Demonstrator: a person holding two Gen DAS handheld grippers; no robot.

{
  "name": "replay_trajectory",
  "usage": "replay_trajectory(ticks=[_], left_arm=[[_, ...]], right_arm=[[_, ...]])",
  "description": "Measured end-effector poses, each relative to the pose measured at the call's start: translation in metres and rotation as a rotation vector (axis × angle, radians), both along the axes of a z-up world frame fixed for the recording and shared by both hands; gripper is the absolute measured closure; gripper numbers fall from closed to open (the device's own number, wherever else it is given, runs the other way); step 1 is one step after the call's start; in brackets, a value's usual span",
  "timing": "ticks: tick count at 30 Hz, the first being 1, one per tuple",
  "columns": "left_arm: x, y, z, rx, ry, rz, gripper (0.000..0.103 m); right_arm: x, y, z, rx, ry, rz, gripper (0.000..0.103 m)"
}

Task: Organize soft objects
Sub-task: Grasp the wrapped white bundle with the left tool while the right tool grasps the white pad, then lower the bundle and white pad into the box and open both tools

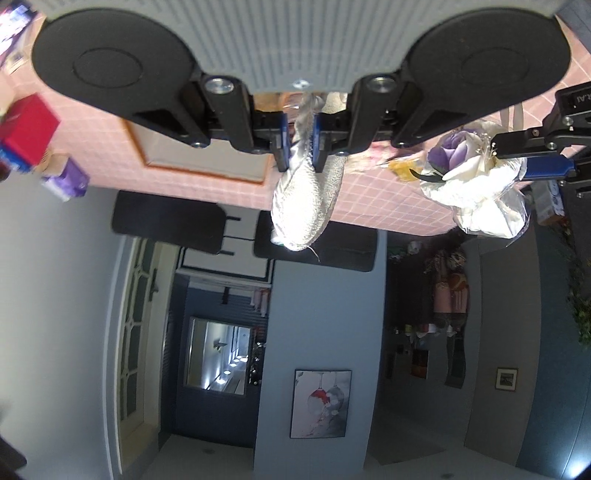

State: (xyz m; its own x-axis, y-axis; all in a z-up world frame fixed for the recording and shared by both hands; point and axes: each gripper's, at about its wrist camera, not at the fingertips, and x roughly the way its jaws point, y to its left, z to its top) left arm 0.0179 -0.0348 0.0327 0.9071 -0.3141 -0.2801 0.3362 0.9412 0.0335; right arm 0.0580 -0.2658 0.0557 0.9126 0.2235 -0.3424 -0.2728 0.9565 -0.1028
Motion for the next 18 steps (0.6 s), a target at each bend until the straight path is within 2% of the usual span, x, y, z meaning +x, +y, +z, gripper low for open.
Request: replay_trajectory(ticks=[9, 14, 18], left_arm=[[0.025, -0.037, 0.012, 0.000, -0.049, -0.145, 0.072], [0.042, -0.070, 0.009, 0.049, -0.026, -0.236, 0.072], [0.064, -0.099, 0.002, 0.093, 0.015, -0.293, 0.072]], right_arm=[[0.024, -0.037, 0.031, -0.108, -0.009, -0.086, 0.093], [0.051, -0.062, 0.029, -0.122, 0.023, -0.167, 0.093], [0.080, -0.079, 0.013, -0.146, 0.075, -0.224, 0.093]])
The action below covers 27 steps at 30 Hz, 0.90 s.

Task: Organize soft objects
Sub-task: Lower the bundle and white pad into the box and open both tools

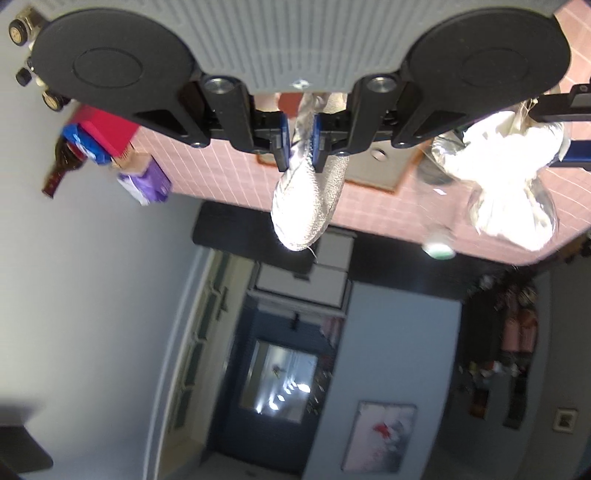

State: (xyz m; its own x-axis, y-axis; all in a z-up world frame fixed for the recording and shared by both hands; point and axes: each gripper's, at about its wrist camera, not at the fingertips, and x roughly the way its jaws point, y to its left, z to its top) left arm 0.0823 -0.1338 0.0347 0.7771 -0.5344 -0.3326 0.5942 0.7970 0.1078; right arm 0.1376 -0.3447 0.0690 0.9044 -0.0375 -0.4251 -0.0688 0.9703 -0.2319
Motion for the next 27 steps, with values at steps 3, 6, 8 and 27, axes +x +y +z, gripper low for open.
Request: replay_trajectory(ticks=[3, 6, 8, 27], left_arm=[[0.021, -0.021, -0.008, 0.057, 0.033, -0.032, 0.072], [0.043, -0.035, -0.017, 0.088, 0.083, -0.057, 0.072], [0.055, -0.045, -0.024, 0.111, 0.107, -0.072, 0.072], [0.114, -0.100, -0.077, 0.403, 0.211, -0.144, 0.072]], right_arm=[[0.021, -0.015, -0.016, 0.031, 0.080, -0.029, 0.093], [0.036, -0.033, -0.031, 0.101, 0.143, -0.047, 0.093], [0.042, -0.037, -0.043, 0.101, 0.169, -0.049, 0.093], [0.082, -0.031, -0.126, -0.107, 0.431, 0.029, 0.093]])
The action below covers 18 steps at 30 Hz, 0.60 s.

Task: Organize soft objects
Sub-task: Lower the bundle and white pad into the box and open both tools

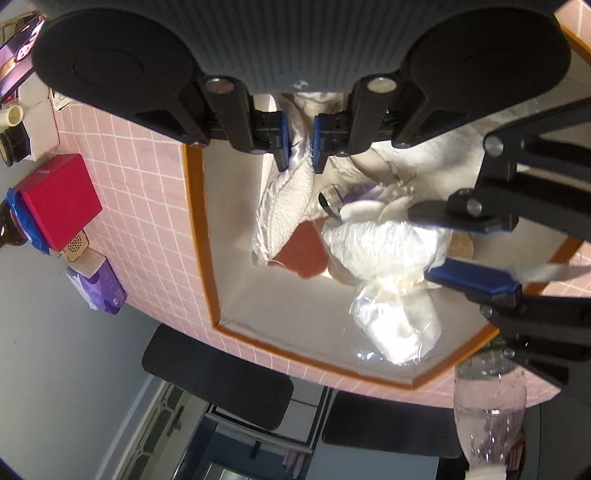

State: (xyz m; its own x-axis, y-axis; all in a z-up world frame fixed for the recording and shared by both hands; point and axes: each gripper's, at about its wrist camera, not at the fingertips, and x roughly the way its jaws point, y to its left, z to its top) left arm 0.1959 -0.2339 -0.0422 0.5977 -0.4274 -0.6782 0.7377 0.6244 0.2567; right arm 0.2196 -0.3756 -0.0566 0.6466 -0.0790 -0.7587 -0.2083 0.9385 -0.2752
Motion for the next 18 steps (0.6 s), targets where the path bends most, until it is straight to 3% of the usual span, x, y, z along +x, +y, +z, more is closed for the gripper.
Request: replay_trajectory(ticks=[15, 18], left_arm=[[0.021, -0.025, -0.017, 0.186, 0.065, -0.044, 0.071], [0.018, -0.024, -0.017, 0.195, 0.054, -0.048, 0.064]], right_arm=[[-0.008, 0.007, 0.004, -0.017, -0.005, 0.038, 0.073], [-0.009, 0.006, 0.005, -0.023, -0.007, 0.039, 0.069]])
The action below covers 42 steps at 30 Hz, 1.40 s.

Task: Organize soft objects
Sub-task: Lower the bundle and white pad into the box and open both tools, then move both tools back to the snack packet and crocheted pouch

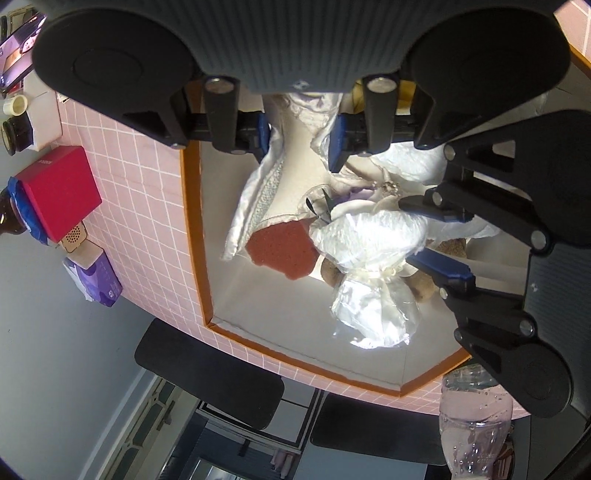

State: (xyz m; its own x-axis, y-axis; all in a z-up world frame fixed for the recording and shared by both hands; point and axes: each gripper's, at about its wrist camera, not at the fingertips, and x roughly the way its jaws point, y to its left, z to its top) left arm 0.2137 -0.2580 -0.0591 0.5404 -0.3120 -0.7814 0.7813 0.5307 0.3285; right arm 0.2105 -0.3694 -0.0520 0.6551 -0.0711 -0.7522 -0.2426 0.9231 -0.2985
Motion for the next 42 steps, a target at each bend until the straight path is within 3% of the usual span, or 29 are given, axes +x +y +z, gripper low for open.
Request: replay_trajectory(ticks=[7, 11, 15, 21, 31, 36, 42], left_arm=[[-0.018, 0.013, 0.023, -0.068, -0.037, -0.002, 0.046], [-0.035, 0.027, 0.041, -0.135, -0.066, -0.004, 0.041], [-0.054, 0.050, 0.057, -0.235, -0.103, 0.019, 0.041], [-0.079, 0.096, 0.068, -0.413, -0.168, 0.111, 0.041], [-0.117, 0.169, 0.061, -0.548, -0.291, 0.305, 0.042], [-0.123, 0.208, 0.052, -0.571, -0.328, 0.438, 0.042], [-0.113, 0.250, 0.040, -0.559, -0.303, 0.549, 0.042]], right_arm=[[-0.014, -0.007, 0.029, 0.050, -0.070, -0.018, 0.064], [-0.024, -0.009, 0.041, 0.070, -0.096, -0.027, 0.061], [-0.034, -0.010, 0.054, 0.111, -0.131, -0.035, 0.051], [-0.063, 0.015, 0.071, 0.158, -0.206, -0.012, 0.044], [-0.112, 0.088, 0.060, 0.279, -0.278, 0.089, 0.044], [-0.118, 0.118, 0.049, 0.323, -0.317, 0.092, 0.044], [-0.114, 0.157, 0.035, 0.379, -0.361, 0.105, 0.044]])
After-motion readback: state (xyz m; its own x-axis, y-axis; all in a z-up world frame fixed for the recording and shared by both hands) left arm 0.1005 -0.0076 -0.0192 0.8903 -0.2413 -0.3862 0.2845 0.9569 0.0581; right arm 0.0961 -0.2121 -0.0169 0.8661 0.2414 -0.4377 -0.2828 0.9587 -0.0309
